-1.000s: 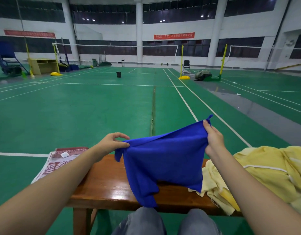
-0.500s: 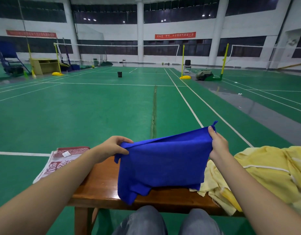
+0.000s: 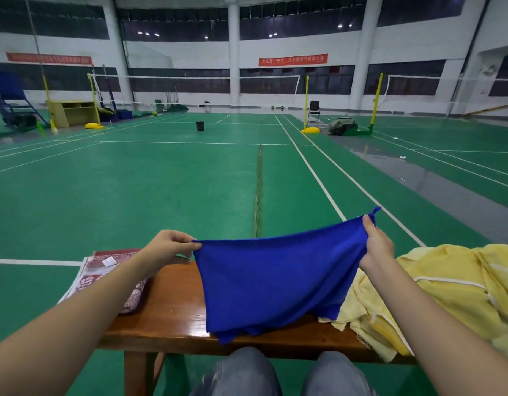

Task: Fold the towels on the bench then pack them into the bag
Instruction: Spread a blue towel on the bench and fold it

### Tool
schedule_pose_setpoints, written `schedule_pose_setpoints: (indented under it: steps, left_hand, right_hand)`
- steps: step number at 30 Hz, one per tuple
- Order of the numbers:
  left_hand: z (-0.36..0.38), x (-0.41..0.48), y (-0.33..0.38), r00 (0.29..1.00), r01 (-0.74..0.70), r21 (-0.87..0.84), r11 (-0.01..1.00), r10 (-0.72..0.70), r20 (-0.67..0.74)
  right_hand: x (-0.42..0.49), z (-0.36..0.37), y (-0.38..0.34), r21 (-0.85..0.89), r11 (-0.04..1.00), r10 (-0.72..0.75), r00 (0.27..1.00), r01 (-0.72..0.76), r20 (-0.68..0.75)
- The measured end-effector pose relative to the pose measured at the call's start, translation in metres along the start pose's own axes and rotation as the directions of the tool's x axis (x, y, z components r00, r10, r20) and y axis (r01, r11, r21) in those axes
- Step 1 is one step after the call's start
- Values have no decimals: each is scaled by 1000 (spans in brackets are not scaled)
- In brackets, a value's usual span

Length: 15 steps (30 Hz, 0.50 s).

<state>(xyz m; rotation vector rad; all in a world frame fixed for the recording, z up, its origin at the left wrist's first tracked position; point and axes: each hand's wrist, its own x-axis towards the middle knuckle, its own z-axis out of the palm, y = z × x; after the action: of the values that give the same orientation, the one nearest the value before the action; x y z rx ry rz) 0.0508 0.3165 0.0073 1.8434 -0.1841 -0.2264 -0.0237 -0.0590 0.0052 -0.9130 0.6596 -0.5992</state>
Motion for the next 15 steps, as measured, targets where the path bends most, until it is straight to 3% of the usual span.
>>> schedule_pose_setpoints:
  steps: [2,7,15]
  left_hand:
    - [-3,0,-2,1000,-8,-49,999,6,-25]
    - [-2,9,4,997,-24,-392,920,-5,-71]
    - [-18,57,39,964,-219,-543,810,95,-248]
  right_hand:
    - [-1,0,0,4,1000,-7,1000,7,30]
    - [0,9,-2,-28,998,-45,994,48,101]
    - [24,56,-16,-7,992,-124,967,129,223]
